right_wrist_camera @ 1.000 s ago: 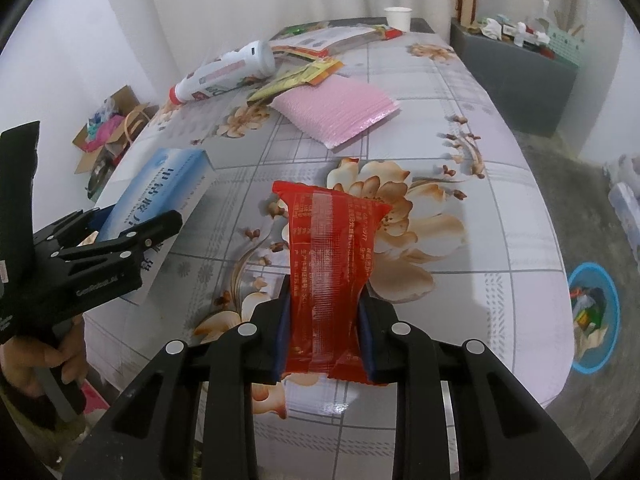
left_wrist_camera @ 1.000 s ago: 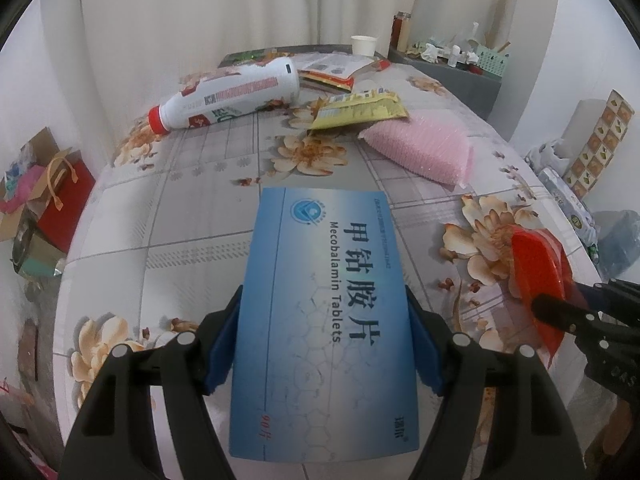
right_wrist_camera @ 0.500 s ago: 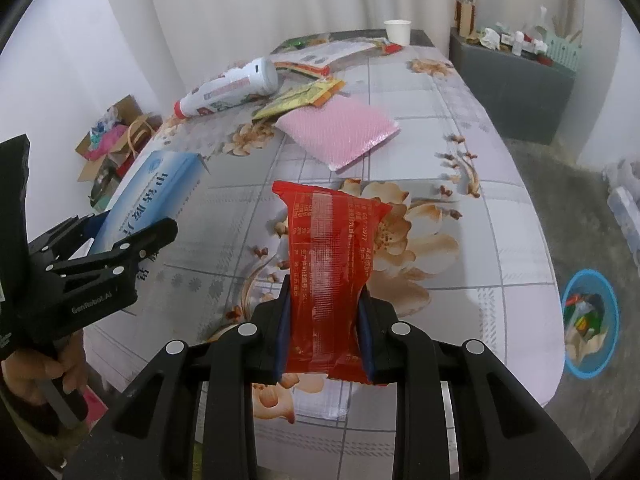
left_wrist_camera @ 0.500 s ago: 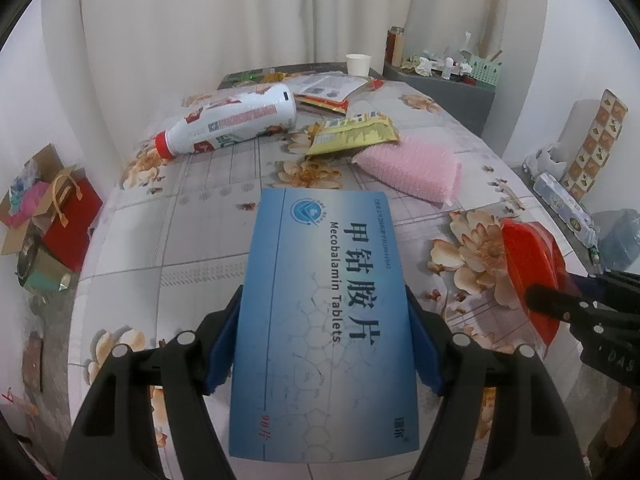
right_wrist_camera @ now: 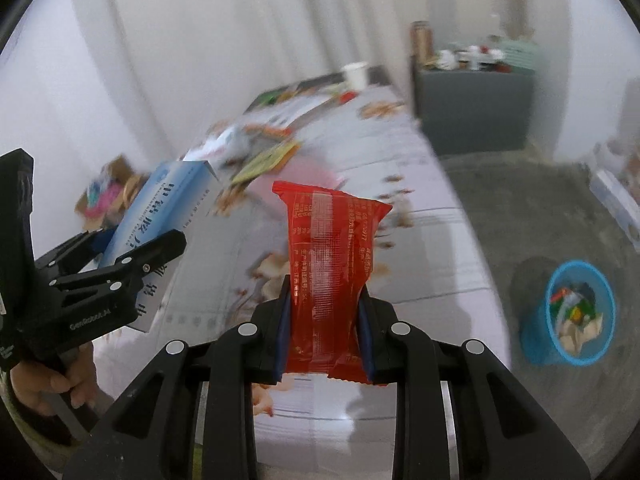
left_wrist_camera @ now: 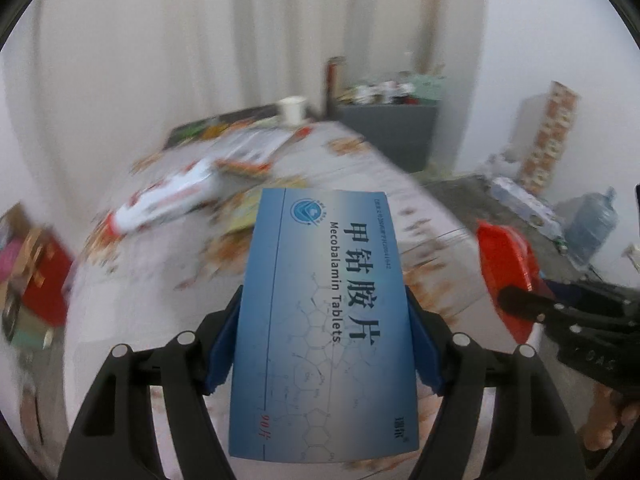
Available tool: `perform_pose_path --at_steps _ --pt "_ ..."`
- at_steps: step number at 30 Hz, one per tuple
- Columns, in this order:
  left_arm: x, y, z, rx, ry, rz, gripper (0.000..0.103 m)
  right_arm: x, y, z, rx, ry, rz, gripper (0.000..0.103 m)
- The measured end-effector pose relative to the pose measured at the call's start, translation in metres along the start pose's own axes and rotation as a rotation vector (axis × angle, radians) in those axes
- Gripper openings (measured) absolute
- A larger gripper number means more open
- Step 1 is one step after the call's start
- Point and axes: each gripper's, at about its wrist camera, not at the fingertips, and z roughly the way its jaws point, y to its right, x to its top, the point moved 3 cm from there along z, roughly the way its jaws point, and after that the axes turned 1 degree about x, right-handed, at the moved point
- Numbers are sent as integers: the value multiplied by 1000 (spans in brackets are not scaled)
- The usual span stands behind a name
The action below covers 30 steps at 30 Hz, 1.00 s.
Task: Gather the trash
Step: 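Carry box and packet over the wastebasket and open both grippers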
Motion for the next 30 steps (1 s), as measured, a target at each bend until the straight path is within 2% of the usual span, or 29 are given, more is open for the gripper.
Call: perform_pose_path --at_steps 5,8,11,15,17,20,21,24,27,30 --pt "34 65 16 -138 -16 97 71 -10 75 -34 -51 85 207 26" --pt "53 118 33 -234 -43 167 71 -22 130 -55 -87 129 350 26" --pt "67 177 54 -337 -95 228 71 -43 196 -77 -142 173 528 26" --pt "73 267 102 -474 -224 296 71 -81 287 -96 -197 229 774 27" --pt "69 314 139 -502 -305 332 71 -95 319 -93 -203 229 858 27" --pt "56 364 190 -509 -437 346 71 -123 376 -71 -179 210 1018 28" --pt "47 386 214 -512 -499 353 71 -128 386 -67 -172 209 1045 28" --pt "28 423 263 -497 -608 348 71 -143 426 -35 -137 182 1160 29" --pt "13 454 309 -462 -682 318 71 -155 463 2 -132 141 1255 30" --pt "5 473 338 -451 -706 303 71 -165 487 22 -141 111 1301 31"
